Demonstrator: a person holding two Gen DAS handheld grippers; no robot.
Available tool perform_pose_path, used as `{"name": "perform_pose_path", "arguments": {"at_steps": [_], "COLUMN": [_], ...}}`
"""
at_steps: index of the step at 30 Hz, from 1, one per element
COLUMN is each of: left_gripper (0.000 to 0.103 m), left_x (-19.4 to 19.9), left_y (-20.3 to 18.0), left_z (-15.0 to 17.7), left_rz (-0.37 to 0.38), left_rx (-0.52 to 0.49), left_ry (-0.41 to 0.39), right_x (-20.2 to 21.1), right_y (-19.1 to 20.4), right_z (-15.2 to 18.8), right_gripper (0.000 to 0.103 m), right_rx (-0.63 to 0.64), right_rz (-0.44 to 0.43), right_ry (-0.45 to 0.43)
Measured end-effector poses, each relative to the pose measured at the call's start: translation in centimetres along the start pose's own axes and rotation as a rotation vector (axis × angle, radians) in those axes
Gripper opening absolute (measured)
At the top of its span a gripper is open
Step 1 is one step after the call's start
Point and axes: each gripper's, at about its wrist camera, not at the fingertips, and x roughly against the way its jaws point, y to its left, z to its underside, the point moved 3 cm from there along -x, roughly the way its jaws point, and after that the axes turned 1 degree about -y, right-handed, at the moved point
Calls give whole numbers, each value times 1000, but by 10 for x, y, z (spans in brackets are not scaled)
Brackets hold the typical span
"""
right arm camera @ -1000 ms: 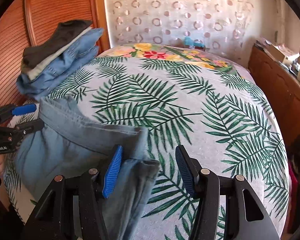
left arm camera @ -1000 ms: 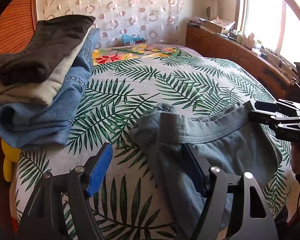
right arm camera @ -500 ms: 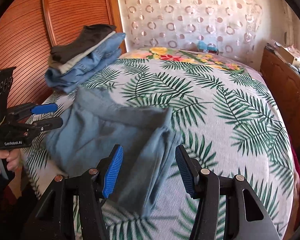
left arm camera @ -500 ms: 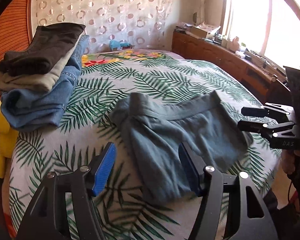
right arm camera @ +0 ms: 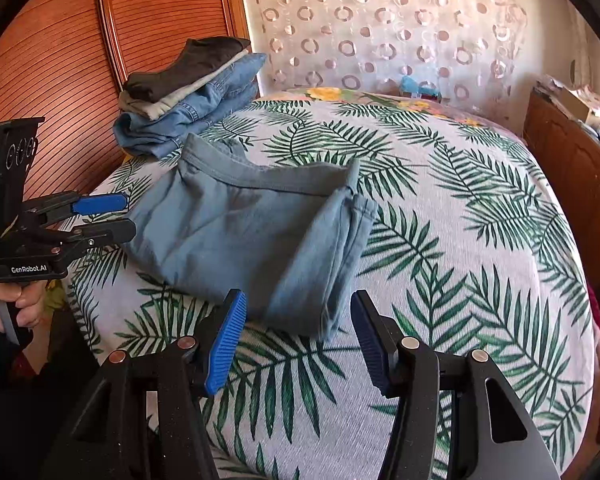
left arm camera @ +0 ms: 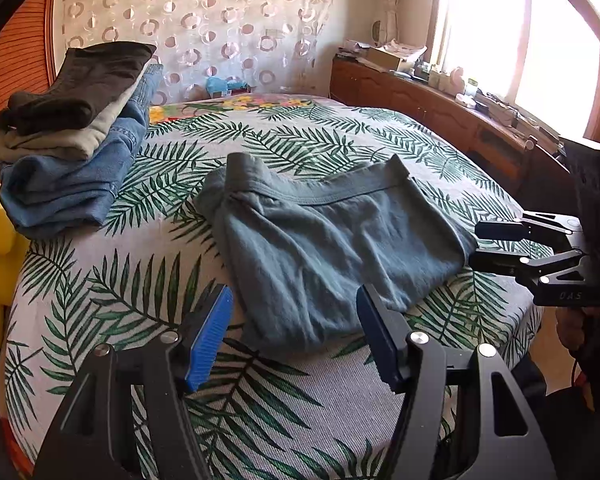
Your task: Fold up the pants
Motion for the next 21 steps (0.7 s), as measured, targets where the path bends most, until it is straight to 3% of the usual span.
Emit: {"name": "perform_pose_path", "arguments": {"at_steps": [3, 15, 17, 19, 21], "left_gripper": [65, 65, 65, 65, 65], "left_x": [-3, -17, -17, -17, -18], "left_y": [0, 9, 10, 10, 10], "left_z": [4, 14, 14, 15, 14], "left_rz": [-3, -24, -27, -35, -35], "left_rx": [1, 28, 28, 26, 24], "left_ry": [10, 51, 51, 50, 48], "right_x": [-1, -12, -13, -13, -4], "right_y": [-1, -7, -7, -8, -11], "right_z": [2, 8, 8, 7, 5], "right_gripper": [56, 28, 22, 10, 6], "right_rx": [-1, -17, -14, -10, 5], "right_rz": [8, -29, -35, -40, 10], "right_ry": [7, 30, 29, 28, -19]}}
